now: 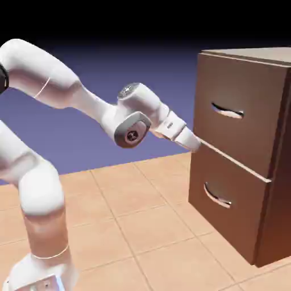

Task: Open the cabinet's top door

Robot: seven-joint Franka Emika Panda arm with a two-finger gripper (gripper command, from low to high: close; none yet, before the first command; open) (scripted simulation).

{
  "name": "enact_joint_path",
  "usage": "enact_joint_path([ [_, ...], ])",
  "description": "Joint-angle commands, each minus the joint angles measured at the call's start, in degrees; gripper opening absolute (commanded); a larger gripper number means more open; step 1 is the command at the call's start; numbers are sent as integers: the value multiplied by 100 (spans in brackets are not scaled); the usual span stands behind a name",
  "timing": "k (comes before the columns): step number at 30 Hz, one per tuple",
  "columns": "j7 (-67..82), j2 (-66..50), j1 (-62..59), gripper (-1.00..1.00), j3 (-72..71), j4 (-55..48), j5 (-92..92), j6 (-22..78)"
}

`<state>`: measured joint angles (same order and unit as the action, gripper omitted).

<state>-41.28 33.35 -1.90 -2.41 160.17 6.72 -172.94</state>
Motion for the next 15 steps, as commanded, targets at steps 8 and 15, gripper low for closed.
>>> enact_joint_path([
  [8, 348, 206, -767, 0, -714, -247, 1994, 317],
  [15, 653, 386, -1439, 0, -1339, -462, 3739, 595],
])
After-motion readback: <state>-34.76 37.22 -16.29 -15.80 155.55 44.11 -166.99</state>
